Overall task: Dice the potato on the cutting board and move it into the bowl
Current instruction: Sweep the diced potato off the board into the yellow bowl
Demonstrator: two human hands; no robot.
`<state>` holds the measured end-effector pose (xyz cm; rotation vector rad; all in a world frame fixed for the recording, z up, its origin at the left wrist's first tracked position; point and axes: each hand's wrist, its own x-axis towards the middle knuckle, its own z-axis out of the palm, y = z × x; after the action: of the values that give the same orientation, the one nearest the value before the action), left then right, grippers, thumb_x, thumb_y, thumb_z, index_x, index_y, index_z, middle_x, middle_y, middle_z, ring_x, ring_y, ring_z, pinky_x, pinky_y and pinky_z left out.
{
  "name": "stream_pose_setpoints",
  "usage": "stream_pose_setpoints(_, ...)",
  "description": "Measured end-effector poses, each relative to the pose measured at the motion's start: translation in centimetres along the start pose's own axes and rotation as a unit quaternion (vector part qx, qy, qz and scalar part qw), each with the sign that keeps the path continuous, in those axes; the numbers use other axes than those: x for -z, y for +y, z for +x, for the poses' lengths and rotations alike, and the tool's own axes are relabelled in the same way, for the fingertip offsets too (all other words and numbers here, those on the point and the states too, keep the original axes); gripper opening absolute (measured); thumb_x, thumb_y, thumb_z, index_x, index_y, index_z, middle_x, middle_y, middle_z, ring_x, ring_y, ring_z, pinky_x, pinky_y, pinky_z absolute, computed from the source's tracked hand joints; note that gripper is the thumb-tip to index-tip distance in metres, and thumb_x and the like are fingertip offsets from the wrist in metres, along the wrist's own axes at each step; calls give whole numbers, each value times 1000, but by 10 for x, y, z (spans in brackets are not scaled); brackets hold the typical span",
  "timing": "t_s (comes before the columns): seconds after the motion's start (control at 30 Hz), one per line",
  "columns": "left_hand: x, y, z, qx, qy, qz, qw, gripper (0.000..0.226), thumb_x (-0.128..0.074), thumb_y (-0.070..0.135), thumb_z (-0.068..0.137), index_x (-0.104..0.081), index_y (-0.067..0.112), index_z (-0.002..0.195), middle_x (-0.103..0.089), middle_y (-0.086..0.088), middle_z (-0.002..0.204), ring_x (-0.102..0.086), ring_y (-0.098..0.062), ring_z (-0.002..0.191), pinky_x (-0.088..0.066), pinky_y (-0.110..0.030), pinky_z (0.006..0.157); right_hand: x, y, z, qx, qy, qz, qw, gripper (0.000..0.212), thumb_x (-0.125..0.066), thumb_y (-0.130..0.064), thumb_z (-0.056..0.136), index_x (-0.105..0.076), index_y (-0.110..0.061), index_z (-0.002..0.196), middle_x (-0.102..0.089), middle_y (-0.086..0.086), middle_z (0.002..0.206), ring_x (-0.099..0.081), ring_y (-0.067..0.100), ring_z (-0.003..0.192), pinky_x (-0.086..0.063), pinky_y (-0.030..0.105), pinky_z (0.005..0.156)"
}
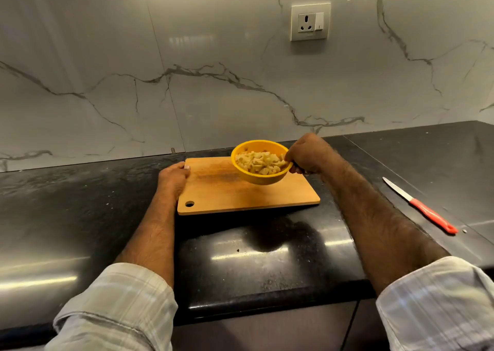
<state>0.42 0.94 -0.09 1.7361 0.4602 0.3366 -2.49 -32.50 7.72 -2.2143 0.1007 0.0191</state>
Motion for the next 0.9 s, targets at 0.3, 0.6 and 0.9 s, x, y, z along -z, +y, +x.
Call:
stream_pose_setpoints(0.3,-13,-12,7,-147,55,421,894,44,-55,53,104,-70,20,130,-73,-10,118,-65,-28,104,-50,-40,83,23,47,37,-62,123,12,990,27,-60,-11,96,-75,8,85,-64,13,52,-56,21,40,-43,26,41)
stream_pose_setpoints(0.6,-22,7,9,-235,88,527,812,40,-54,47,104,-72,12,115,-72,-13,107,-66,-32,96,-50,-41,74,51,79,55,-94,180,31,979,24,-56,-12,92,-72,4,86,-71,15,60,-61,22,44,-47,29,48)
stream_pose_setpoints(0.9,-147,61,-35,-291,-53,464,835,41,-60,59,98,-70,21,110,-70,0,103,-65,-21,93,-60,-45,85,86,114,68,-137,240,33,961,19,-57,-11,89,-68,3,82,-65,13,48,-69,29,51,-62,42,61)
